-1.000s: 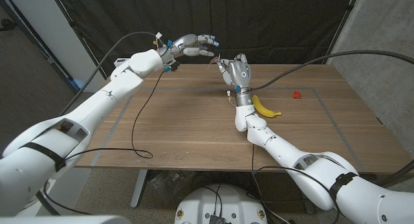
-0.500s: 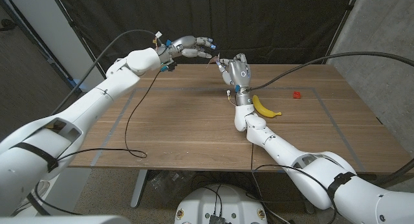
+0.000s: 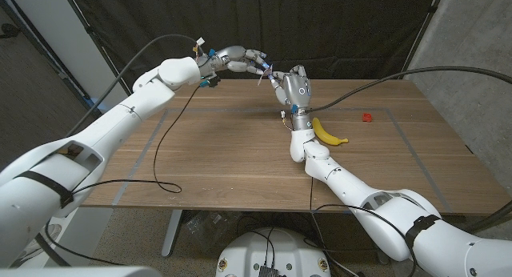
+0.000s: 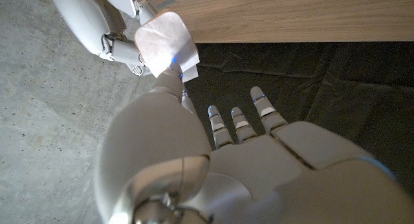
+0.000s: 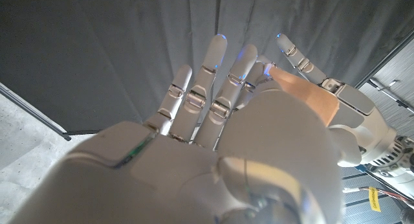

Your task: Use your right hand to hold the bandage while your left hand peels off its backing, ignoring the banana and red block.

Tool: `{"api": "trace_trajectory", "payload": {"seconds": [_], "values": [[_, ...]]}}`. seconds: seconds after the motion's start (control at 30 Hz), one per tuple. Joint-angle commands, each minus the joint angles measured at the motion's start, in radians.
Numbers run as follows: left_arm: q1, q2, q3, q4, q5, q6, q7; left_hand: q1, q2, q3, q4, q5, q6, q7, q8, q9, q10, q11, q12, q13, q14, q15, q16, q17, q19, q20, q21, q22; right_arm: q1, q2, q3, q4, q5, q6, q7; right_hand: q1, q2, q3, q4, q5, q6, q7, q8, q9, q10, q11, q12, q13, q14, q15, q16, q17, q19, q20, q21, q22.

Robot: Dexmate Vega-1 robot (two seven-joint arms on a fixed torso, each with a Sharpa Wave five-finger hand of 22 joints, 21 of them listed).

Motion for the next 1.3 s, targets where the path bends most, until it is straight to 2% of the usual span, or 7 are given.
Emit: {"api": "trace_trajectory", "payload": {"seconds": [0.03,0.17,0.33,0.53,0.63,0.83,1.3], "values": [[0.026,0.008,-0.016,-0.035,-0.005,0.011,0.033,0.004,-0.006,-0.002,-0.005,-0.004,0.038,0.019,0.014,-0.004,0.02,-0.001,0.006,-0.001,0.012,-0.003,0.006,0.004,0.013,0.001,0.009,0.002,-0.007,-0.017,-0.014,-0.029,0.02,-0.008,0.0,0.011,0.003,-0.004,0.002,0.006,0.026,-0.018,0.002,0.003,0.011,0.0,-0.001,0.001,0.01,-0.081,-0.001,0.005,0.005,-0.146,0.006,0.002],[0.035,0.009,-0.019,-0.043,-0.001,0.01,0.049,-0.001,-0.008,-0.007,-0.002,-0.008,0.121,0.076,0.038,-0.012,0.046,-0.005,0.011,-0.005,0.026,-0.016,0.01,0.005,0.023,-0.005,0.017,0.002,-0.01,-0.02,-0.017,-0.034,0.023,-0.01,0.0,0.011,0.003,-0.004,0.003,0.006,0.025,-0.017,0.001,0.003,0.013,-0.001,-0.001,0.002,0.01,-0.081,-0.002,0.006,0.004,-0.147,0.005,0.001],[0.041,0.009,-0.023,-0.049,0.002,0.014,0.062,-0.002,-0.009,-0.01,-0.001,-0.009,0.148,0.09,0.047,-0.013,0.065,-0.01,0.016,-0.007,0.033,-0.021,0.011,0.005,0.026,-0.008,0.02,0.002,-0.014,-0.022,-0.015,-0.038,0.024,-0.008,0.0,0.012,0.004,-0.005,0.003,0.007,0.028,-0.017,0.001,0.002,0.011,-0.001,-0.002,0.004,0.009,-0.081,-0.004,0.007,0.005,-0.147,0.005,0.001],[0.043,0.01,-0.02,-0.06,0.024,0.016,0.082,-0.001,-0.004,-0.011,0.001,-0.012,0.232,0.138,0.08,-0.007,0.107,-0.022,0.024,-0.012,0.051,-0.036,0.016,0.006,0.038,-0.017,0.029,0.002,-0.018,-0.02,-0.002,-0.04,0.019,-0.001,0.0,0.013,0.004,-0.005,0.003,0.007,0.029,-0.017,0.0,0.002,0.014,0.0,-0.004,0.001,0.011,-0.081,-0.004,0.008,0.004,-0.147,0.005,0.001],[0.044,0.016,-0.018,-0.071,0.046,0.02,0.093,0.008,0.005,-0.006,-0.001,-0.012,0.26,0.187,0.097,0.004,0.118,-0.025,0.023,-0.015,0.054,-0.043,0.016,0.006,0.044,-0.025,0.034,0.002,-0.018,-0.017,0.003,-0.038,0.017,0.002,0.0,0.014,0.004,-0.006,0.003,0.007,0.03,-0.017,0.001,0.003,0.015,0.0,-0.003,0.004,0.011,-0.081,-0.004,0.008,0.004,-0.147,0.005,0.001],[0.03,0.052,-0.002,-0.117,0.084,0.055,0.048,0.008,0.032,0.006,0.015,0.002,0.22,0.162,0.113,0.049,0.072,-0.021,0.002,-0.009,0.013,-0.036,0.003,0.011,0.036,-0.044,0.039,0.004,-0.012,-0.006,0.017,-0.024,0.009,0.008,0.0,0.014,0.004,-0.007,0.004,0.007,0.029,-0.017,0.0,0.003,0.013,0.0,-0.006,0.003,0.012,-0.081,-0.005,0.009,0.004,-0.147,0.005,0.001],[0.043,0.104,-0.005,-0.186,0.082,0.097,-0.032,-0.009,0.033,0.004,0.043,0.035,0.188,0.129,0.153,0.114,0.077,-0.028,0.007,0.006,-0.031,-0.033,-0.004,0.019,0.005,-0.078,0.039,0.009,-0.009,0.008,0.035,-0.016,0.001,0.014,0.0,0.015,0.004,-0.008,0.005,0.007,0.029,-0.018,0.0,0.005,0.017,0.0,-0.007,0.006,0.013,-0.081,-0.006,0.011,0.006,-0.147,0.006,0.001]]}}
